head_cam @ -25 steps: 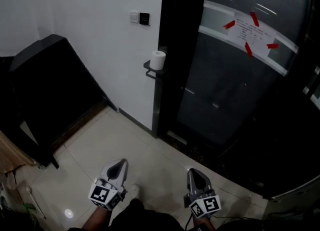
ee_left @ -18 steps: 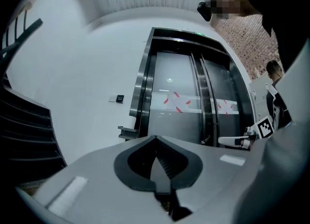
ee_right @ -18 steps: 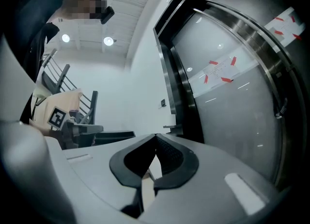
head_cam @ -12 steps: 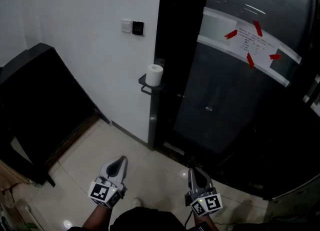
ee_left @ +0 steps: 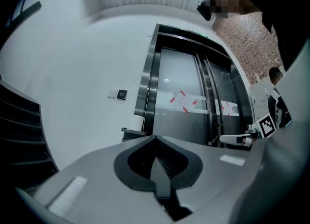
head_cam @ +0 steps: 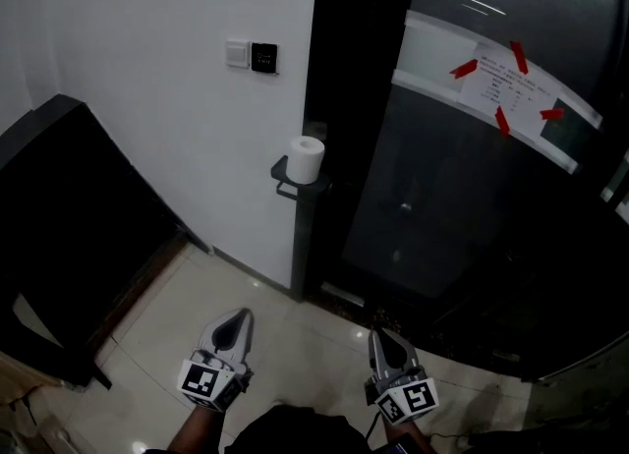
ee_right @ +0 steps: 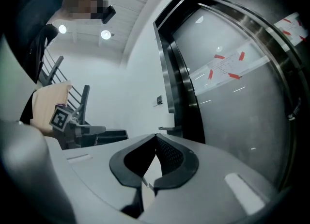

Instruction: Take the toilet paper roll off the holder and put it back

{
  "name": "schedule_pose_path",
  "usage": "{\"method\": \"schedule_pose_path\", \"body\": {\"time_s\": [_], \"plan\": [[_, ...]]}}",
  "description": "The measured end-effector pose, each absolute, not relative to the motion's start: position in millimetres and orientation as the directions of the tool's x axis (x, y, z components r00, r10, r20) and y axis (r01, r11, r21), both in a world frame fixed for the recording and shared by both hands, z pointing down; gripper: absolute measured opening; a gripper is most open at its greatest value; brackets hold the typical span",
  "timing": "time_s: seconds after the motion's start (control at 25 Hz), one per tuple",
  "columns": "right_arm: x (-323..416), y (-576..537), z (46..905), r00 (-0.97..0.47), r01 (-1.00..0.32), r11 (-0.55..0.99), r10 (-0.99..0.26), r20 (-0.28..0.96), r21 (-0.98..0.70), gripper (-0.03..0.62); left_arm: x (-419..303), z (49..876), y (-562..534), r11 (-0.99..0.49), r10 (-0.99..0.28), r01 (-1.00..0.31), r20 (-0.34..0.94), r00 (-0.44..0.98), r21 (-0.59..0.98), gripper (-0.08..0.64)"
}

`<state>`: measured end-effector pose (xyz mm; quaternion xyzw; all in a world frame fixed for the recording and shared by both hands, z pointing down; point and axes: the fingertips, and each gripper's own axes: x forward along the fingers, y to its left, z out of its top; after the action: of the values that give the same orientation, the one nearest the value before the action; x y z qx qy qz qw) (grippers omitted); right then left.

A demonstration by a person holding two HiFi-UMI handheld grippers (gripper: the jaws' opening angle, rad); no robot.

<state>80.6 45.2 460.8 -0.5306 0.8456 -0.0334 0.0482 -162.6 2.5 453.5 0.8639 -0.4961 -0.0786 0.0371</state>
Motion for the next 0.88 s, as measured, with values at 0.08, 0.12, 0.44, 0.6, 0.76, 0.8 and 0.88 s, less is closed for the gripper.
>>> {"method": "schedule_pose_path", "body": {"time_s": [0.08, 0.12, 0.44, 0.6, 0.76, 0.8, 0.88], "plan": [[79, 42, 469, -0.430, -0.896, 0.429, -0.903, -0.021, -0.113, 0.014, -163, 461, -3, -0.505, -0.863, -0.846, -0.081, 0.498, 0.170, 0.002], [80, 40, 472, -0.425, -0.899, 0.423, -0.905, -0.012, -0.115, 0.014, -163, 467, -6, -0.504, -0.863, -0.845, -0.072, 0.500, 0.179, 0.002], [95, -2, 474, -0.431, -0.895, 0.429, -0.902, -0.014, -0.119, 0.014, -147, 469, -41, -0.494, -0.868, -0.848, -0.052, 0.494, 0.193, 0.002], [98, -40, 474, -0.484, -0.865, 0.484, -0.874, -0.034, -0.132, 0.014, -146, 467, -65, -0.447, -0.894, -0.879, -0.060, 0.444, 0.167, 0.002], [107, -86, 464, -0.534, -0.835, 0.537, -0.843, -0.063, -0.122, 0.014, -137, 465, -97, -0.392, -0.920, -0.904, -0.052, 0.389, 0.171, 0.002], [113, -98, 463, -0.535, -0.833, 0.539, -0.842, -0.069, -0.126, 0.014, -132, 464, -105, -0.385, -0.923, -0.907, -0.053, 0.382, 0.169, 0.002], [125, -121, 461, -0.536, -0.829, 0.542, -0.840, -0.081, -0.135, 0.014, -121, 464, -124, -0.382, -0.924, -0.911, -0.064, 0.376, 0.156, 0.002]]}}
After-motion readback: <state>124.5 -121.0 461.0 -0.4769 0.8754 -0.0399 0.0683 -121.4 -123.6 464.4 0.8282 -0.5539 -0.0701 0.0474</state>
